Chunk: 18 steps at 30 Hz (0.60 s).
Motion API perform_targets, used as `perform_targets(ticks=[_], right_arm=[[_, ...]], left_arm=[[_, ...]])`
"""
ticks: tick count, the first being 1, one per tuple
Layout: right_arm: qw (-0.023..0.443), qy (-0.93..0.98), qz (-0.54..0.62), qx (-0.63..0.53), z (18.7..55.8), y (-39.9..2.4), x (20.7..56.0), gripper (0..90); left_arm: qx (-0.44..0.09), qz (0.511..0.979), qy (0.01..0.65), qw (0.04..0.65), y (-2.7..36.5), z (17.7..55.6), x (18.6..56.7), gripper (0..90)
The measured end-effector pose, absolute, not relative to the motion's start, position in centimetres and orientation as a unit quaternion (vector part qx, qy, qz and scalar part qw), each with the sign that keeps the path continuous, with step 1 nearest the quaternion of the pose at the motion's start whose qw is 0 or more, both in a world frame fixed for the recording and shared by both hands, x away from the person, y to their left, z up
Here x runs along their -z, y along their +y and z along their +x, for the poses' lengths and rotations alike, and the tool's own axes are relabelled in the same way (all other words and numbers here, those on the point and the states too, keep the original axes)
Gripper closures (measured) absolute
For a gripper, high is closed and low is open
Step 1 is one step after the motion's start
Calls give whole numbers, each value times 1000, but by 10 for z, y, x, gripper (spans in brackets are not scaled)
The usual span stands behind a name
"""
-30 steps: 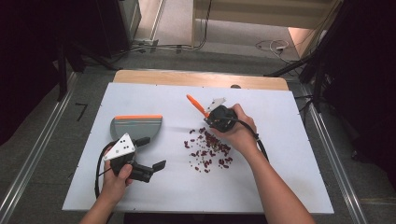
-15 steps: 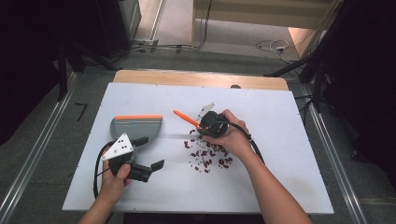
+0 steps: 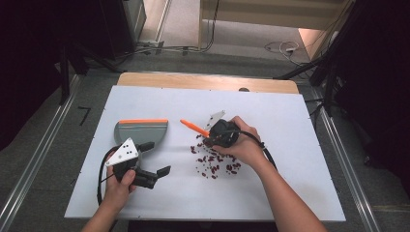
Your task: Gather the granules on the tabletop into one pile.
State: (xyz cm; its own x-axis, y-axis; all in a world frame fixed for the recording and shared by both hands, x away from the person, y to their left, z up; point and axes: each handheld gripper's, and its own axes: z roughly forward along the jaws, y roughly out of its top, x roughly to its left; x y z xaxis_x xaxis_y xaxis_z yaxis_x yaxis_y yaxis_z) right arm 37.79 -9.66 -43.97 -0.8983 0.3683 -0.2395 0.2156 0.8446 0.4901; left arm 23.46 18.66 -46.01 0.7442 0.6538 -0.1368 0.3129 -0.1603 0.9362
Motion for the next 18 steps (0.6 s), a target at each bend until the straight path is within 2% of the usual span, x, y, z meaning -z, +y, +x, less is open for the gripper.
perform_targets(ticks=[2,10,18], right_arm=[[164,942,158,-245,384,-96,435,682],[222,936,115,-249,401,-70,435,684],[189,955,82,-213,391,-52,448,676]], left_arm=[[-152,745,325,562,187,235,460,0],[-149,745,326,563,188,235,461,0],[-150,743,327,564,191,234,461,0]])
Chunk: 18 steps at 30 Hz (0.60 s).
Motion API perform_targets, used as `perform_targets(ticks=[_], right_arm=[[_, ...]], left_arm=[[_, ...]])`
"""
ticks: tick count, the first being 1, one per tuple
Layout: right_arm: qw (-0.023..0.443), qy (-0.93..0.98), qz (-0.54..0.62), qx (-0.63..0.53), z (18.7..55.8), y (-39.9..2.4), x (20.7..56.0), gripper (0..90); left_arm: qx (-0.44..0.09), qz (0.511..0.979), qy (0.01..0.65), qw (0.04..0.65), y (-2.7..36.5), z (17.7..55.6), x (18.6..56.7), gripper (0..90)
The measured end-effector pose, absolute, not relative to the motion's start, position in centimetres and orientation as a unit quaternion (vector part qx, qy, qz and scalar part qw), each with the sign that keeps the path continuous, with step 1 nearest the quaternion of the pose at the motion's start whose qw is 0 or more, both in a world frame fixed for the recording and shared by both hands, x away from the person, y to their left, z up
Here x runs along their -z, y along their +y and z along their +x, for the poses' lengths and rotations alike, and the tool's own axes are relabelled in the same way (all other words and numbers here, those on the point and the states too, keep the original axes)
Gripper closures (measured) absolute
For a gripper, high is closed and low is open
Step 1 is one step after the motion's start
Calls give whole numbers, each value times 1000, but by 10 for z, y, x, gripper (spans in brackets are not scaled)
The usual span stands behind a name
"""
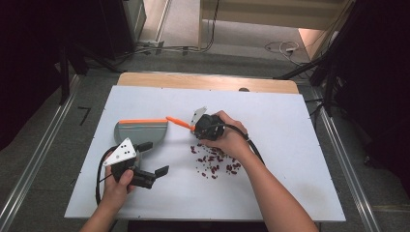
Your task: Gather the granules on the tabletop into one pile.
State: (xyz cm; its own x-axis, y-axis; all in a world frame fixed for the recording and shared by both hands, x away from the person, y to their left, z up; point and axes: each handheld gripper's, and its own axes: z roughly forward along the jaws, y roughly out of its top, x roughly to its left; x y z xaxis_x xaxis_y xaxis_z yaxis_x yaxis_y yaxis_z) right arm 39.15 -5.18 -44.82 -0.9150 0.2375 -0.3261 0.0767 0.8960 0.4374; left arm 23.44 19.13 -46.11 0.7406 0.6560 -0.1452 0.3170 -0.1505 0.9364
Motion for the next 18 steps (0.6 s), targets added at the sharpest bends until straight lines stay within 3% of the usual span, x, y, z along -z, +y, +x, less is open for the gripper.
perform_targets(ticks=[18], right_arm=[[132,970,35,-202,355,-64,445,673]], left_arm=[[-153,744,327,563,190,234,461,0]])
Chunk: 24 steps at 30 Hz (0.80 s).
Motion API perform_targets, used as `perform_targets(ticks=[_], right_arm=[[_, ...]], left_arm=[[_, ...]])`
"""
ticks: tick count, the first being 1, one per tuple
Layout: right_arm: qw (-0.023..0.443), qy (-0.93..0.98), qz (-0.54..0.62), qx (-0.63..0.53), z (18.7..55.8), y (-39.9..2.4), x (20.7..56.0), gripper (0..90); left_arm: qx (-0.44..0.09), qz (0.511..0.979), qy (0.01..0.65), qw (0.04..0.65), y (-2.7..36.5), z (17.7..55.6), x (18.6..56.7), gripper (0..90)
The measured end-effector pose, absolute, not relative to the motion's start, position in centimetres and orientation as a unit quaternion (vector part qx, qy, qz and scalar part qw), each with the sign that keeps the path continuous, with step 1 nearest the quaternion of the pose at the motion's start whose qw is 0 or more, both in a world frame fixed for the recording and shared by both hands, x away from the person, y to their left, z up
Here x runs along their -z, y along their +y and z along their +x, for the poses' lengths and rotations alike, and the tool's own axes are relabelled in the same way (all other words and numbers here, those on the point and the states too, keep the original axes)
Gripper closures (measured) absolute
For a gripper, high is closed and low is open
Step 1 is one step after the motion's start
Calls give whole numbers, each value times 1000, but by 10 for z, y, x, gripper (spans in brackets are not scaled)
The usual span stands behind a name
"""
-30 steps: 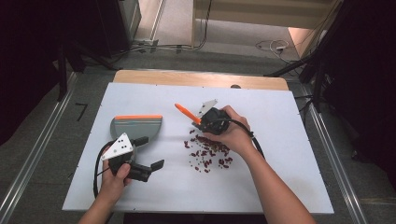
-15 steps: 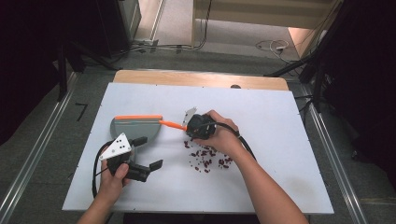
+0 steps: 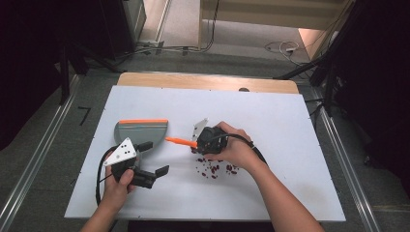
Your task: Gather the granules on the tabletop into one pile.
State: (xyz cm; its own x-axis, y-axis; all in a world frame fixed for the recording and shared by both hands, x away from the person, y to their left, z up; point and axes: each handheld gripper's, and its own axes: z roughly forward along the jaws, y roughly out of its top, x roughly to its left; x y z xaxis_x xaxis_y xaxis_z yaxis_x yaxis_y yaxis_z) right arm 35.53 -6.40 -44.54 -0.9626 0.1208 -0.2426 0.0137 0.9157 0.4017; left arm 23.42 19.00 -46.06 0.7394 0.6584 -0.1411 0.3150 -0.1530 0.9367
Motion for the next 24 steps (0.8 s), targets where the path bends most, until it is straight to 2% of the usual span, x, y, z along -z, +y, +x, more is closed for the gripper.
perform_targets(ticks=[7,12,17,18,19,21,22,24], right_arm=[[130,971,26,-201,348,-67,444,674],[162,959,44,-227,350,-72,433,682],[164,951,70,-252,350,-75,418,682],[136,945,111,-275,349,-78,409,682],[136,945,111,-275,349,-78,409,682],[101,938,150,-294,347,-78,403,682],[71,935,171,-304,343,-76,400,682],[62,932,181,-309,337,-71,401,682]], left_arm=[[-152,745,325,563,190,234,461,0],[-154,745,327,561,190,234,461,0],[-155,741,329,565,191,234,461,0],[-156,741,329,564,191,234,460,0],[-156,740,328,565,192,234,460,0],[-161,740,328,565,193,234,460,0],[-162,738,329,567,193,234,459,0],[-168,734,329,569,196,233,458,0]])
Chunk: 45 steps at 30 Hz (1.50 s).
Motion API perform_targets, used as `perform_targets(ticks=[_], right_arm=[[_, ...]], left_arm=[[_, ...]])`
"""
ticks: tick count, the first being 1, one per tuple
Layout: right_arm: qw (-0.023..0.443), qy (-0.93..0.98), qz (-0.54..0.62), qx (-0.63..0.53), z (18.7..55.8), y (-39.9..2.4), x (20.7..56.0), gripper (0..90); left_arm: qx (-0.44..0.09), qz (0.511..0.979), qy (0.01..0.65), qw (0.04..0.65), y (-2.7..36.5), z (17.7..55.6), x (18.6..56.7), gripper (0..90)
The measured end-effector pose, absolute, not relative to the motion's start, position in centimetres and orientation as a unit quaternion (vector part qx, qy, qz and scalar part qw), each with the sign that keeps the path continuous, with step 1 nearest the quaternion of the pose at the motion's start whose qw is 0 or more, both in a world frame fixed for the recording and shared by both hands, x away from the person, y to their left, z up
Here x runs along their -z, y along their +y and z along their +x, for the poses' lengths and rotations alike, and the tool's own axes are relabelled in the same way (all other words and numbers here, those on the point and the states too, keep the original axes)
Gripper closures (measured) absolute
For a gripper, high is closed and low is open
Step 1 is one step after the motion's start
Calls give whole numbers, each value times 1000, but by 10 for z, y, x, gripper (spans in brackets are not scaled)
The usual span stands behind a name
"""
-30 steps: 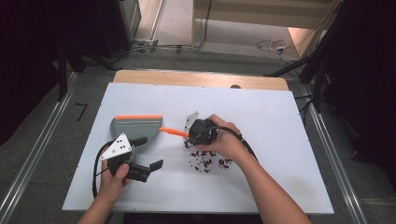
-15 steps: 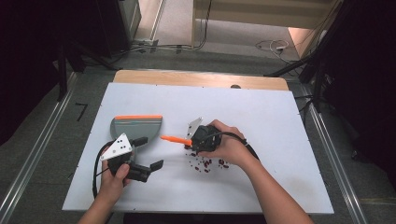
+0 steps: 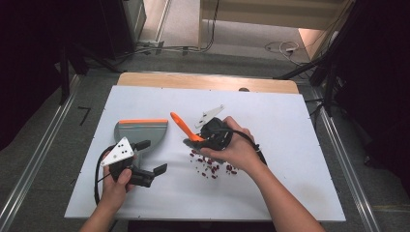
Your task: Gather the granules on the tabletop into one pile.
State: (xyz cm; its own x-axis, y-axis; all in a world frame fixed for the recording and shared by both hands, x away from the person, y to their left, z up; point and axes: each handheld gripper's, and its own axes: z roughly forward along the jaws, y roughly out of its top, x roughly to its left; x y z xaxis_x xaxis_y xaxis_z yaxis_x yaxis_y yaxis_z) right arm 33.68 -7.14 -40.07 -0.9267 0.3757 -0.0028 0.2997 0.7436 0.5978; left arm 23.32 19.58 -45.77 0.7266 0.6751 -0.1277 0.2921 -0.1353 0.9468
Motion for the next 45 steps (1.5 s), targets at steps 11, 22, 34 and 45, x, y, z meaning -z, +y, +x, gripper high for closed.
perform_targets(ticks=[11,22,34,45], right_arm=[[-87,904,274,-317,333,-54,428,683],[-124,878,347,-305,356,-52,461,686],[-93,875,378,-287,370,-66,469,671],[-75,864,407,-288,383,-94,470,667]], left_arm=[[-172,728,333,574,201,233,457,0],[-169,731,333,572,199,233,458,0],[-169,731,333,571,199,233,458,0],[-168,732,333,570,199,233,459,0]])
